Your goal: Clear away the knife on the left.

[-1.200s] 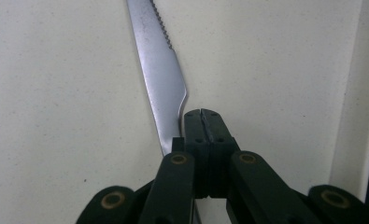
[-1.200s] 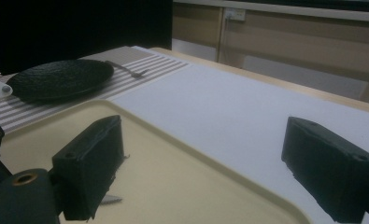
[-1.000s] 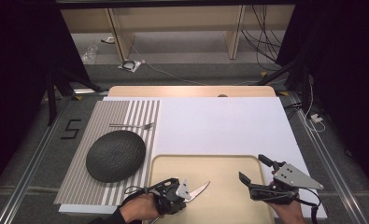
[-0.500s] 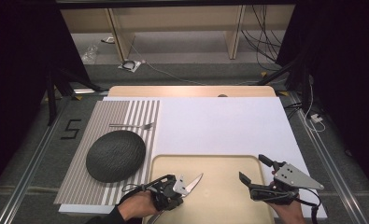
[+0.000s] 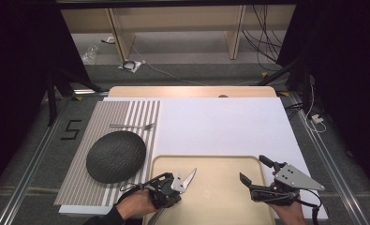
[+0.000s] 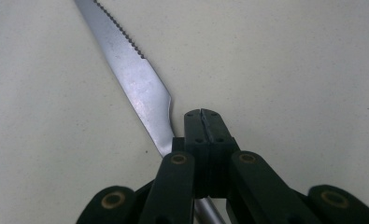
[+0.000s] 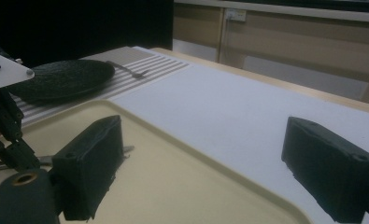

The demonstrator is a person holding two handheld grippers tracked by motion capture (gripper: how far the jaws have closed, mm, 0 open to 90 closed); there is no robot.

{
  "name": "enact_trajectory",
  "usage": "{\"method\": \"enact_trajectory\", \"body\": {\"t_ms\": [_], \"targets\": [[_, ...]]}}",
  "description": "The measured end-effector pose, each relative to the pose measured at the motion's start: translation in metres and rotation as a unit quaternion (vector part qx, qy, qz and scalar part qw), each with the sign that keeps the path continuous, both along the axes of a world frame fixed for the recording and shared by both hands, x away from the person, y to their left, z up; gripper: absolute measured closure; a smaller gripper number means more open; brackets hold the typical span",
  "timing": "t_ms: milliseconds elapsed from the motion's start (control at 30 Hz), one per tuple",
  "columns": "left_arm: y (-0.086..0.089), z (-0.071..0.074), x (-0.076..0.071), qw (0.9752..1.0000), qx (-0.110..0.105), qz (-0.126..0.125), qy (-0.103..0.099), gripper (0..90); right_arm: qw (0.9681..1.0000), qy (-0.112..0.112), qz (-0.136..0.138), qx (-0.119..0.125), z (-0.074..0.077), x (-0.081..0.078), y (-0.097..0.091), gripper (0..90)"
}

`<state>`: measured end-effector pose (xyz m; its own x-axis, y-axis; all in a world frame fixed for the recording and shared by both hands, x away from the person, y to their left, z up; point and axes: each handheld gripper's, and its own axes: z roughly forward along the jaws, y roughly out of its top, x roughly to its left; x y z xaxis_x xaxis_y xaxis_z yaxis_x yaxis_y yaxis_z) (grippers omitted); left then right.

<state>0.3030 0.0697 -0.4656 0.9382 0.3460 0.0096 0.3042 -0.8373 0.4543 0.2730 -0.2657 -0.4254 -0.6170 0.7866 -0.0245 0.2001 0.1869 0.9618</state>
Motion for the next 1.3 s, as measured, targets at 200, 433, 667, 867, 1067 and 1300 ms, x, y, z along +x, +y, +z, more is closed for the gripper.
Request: {"method": "enact_trajectory", "body": {"t_ms": [200,433,667,867,1067,1300], "targets": [[0.004,0.0,0.004,0.9999,0.002,0.012,-0.003,89.2,1.0,0.0,0.0,0.0,0.0,0.0,0.0,13.7],[0.01,0.0,0.008,0.9998,0.004,0.021,-0.002,89.2,1.0,0.001,0.0,0.0,0.0,0.0,0.0,13.7],[0.016,0.0,0.01,0.9995,0.006,0.03,-0.001,89.2,1.0,0.0,0.001,0.002,0.001,-0.001,0.0,13.7],[0.022,0.0,0.013,0.9993,0.007,0.037,0.003,89.2,1.0,0.0,0.001,0.001,0.001,-0.001,0.0,13.7],[0.029,0.0,0.014,0.9989,0.008,0.047,0.006,89.2,1.0,0.001,0.001,0.002,0.001,-0.001,0.0,13.7],[0.04,0.0,0.016,0.9981,0.008,0.06,0.01,89.2,1.0,0.0,0.002,0.002,0.0,-0.001,0.0,13.7]]}}
